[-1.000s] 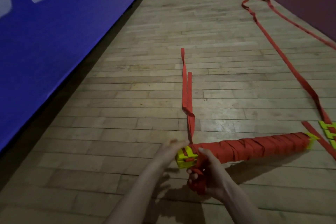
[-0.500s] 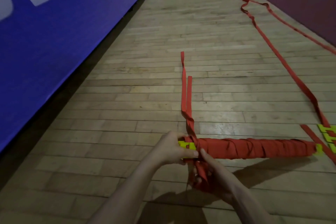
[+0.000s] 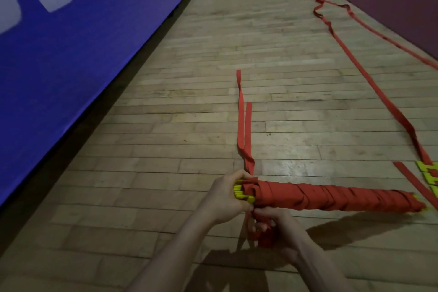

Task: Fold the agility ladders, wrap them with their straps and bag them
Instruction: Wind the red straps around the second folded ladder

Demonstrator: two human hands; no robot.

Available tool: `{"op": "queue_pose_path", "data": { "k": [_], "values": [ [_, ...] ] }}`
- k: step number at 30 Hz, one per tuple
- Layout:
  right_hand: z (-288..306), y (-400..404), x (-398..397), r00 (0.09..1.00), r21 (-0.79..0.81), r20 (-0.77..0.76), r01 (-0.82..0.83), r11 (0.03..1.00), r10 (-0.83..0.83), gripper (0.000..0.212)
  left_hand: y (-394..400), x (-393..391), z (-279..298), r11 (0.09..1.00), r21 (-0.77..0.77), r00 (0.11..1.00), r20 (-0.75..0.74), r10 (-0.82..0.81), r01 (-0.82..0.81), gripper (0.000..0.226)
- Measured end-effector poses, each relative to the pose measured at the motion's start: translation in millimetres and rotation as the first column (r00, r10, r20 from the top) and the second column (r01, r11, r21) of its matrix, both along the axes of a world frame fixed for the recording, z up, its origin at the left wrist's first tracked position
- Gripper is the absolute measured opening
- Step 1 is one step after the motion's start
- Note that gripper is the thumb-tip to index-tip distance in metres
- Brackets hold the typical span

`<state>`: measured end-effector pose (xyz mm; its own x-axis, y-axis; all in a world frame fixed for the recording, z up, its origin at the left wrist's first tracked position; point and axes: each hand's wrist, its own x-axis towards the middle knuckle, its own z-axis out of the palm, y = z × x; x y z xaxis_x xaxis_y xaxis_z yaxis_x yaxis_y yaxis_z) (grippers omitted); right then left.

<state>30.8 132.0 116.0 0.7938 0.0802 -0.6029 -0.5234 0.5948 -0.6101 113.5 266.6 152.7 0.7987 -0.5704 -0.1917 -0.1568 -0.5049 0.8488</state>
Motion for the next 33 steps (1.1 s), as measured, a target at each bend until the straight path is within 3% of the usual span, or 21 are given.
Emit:
{"op": "queue_pose_path", "data": {
  "k": [5,9,10,12,15,17,19,22,25,29,33],
  "values": [
    [-8.8,2.8,-3.5,1.000,-0.157,-0.029,0.006,0.988,-0.010,0.025,-13.5,4.3,21.3,0.999,-0.003,0.907,-0.420,0.035,-0.040,0.038],
    [-11.1,2.7,-7.1,1.000,-0.150,-0.023,-0.023,0.988,0.019,0.003,-34.0,10.9,22.8,0.952,0.304,0.894,-0.437,0.101,0.041,0.035],
    [-11.3,1.3,-7.8,1.000,-0.141,-0.015,-0.028,0.990,0.026,0.008,-36.0,12.9,22.6,0.937,0.343,0.860,-0.496,0.120,0.067,0.037],
    [-11.9,-3.9,-9.4,0.998,-0.115,0.000,-0.058,0.992,0.059,0.026,-35.2,16.7,22.8,0.928,0.354,0.809,-0.576,0.117,0.117,0.047],
    [-14.5,-10.0,-10.2,0.994,-0.022,0.023,-0.103,0.994,0.104,0.014,-32.8,17.3,23.7,0.932,0.320,0.795,-0.604,0.061,0.172,0.048],
    [-16.0,-12.3,-6.9,0.995,-0.021,0.009,-0.103,0.994,0.103,0.020,-32.5,14.2,29.7,0.936,0.301,0.825,-0.565,0.023,0.180,0.040],
    [-14.8,-13.1,2.1,0.995,-0.011,0.039,-0.090,0.996,0.090,0.022,-32.5,15.1,39.7,0.933,0.295,0.903,-0.424,-0.064,0.205,0.034],
    [3.9,-15.0,20.6,0.980,-0.033,0.158,-0.120,0.992,0.123,0.021,-31.3,20.5,62.2,0.917,0.331,0.972,-0.149,-0.182,0.222,0.043],
    [24.1,-13.4,38.3,0.952,-0.107,0.273,-0.116,0.987,0.141,0.017,-23.5,28.7,74.0,0.929,0.342,0.986,0.035,-0.163,0.141,0.057],
    [35.9,-9.6,49.9,0.956,-0.185,0.237,-0.130,0.974,0.173,0.020,-6.7,33.9,76.1,0.962,0.270,0.992,0.101,-0.075,0.045,0.059],
    [29.9,-2.8,48.3,0.975,-0.020,0.190,-0.115,0.993,0.116,0.020,-0.2,33.7,67.8,0.975,0.218,0.990,0.138,0.010,-0.041,0.061]
  ]
}}
